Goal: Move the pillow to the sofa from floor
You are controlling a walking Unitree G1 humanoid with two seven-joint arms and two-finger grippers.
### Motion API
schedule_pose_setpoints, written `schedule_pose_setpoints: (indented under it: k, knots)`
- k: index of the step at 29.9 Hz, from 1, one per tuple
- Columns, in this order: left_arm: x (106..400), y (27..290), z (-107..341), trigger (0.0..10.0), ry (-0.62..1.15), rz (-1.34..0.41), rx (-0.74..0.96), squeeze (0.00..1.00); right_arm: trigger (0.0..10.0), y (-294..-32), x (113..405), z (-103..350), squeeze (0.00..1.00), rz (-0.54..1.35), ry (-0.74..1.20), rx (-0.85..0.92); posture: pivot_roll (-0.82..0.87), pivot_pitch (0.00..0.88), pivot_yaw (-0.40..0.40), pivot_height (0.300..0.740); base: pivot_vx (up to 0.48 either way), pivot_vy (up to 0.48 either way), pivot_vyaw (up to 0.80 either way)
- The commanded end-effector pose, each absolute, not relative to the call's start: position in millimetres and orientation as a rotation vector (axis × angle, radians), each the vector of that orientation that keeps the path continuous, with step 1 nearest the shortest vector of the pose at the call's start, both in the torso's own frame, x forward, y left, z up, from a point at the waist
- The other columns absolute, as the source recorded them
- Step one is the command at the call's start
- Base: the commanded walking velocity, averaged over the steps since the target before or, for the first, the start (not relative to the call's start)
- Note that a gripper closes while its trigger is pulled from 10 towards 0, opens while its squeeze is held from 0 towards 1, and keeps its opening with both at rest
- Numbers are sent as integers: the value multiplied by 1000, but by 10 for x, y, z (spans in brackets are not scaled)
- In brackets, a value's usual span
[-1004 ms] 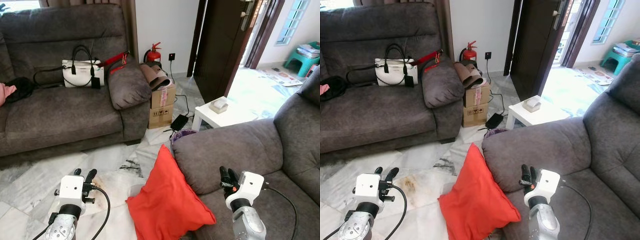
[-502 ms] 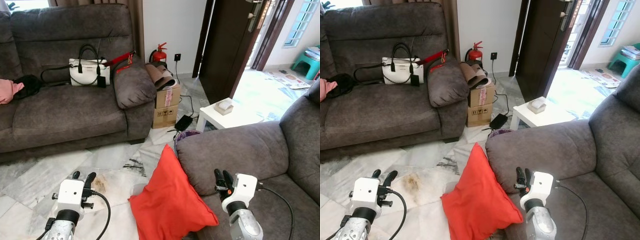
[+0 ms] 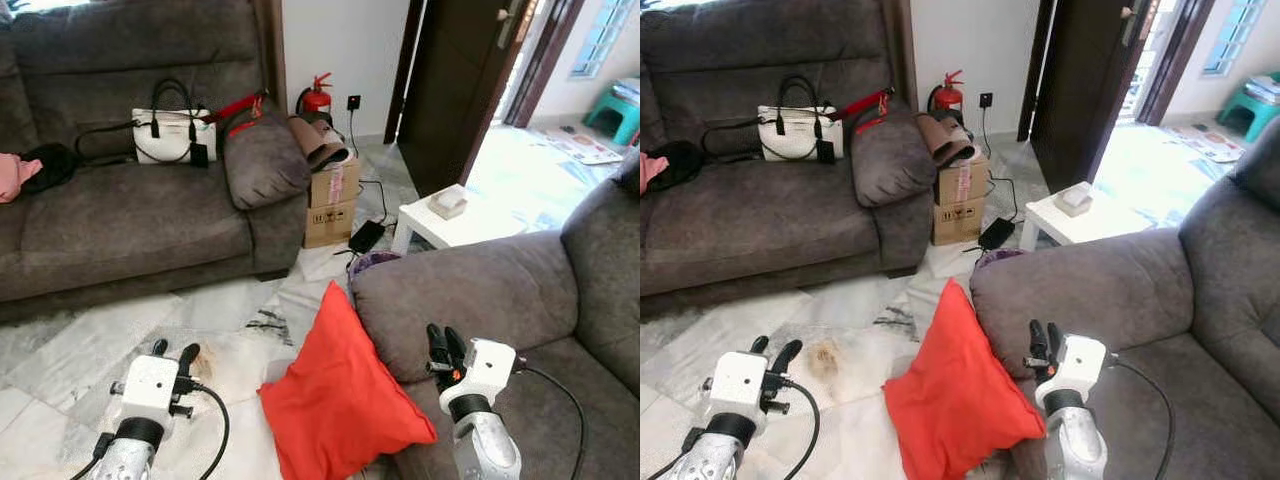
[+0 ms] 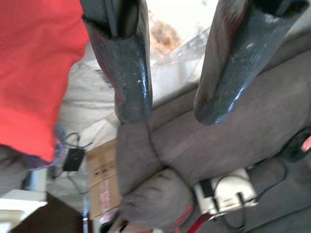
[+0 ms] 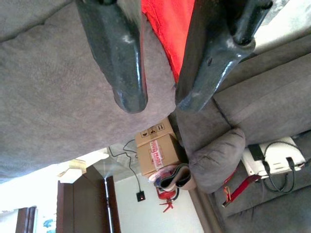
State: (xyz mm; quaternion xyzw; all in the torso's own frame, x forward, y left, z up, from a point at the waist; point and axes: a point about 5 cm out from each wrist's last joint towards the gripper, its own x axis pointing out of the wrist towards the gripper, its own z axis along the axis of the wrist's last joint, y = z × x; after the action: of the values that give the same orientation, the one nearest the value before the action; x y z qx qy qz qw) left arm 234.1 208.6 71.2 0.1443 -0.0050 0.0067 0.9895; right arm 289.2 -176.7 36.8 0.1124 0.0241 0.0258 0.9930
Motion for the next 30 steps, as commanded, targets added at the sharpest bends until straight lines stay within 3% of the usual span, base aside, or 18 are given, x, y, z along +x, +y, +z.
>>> schedule_pose_setpoints:
  k: [1, 10, 16, 30]
  knots:
    - [2367, 2078, 725, 10000, 1, -14, 314, 0, 10000, -1756, 2911, 396, 0, 68, 43, 221, 70, 129, 0, 716, 0, 0, 0]
    - [2450, 2151, 805, 10000, -6, 11, 315, 0, 10000, -1688, 2951, 390, 0, 83, 84, 226, 88, 120, 6, 716, 0, 0, 0]
    - [2503, 2078, 817, 10000, 0, -18, 303, 0, 10000, -1556, 2909, 395, 0, 134, 51, 203, 78, 95, 23, 682, 0, 0, 0]
    - [2537, 2112, 783, 10000, 23, -12, 268, 0, 10000, -1625, 2929, 349, 0, 95, 92, 199, 77, 49, 19, 682, 0, 0, 0]
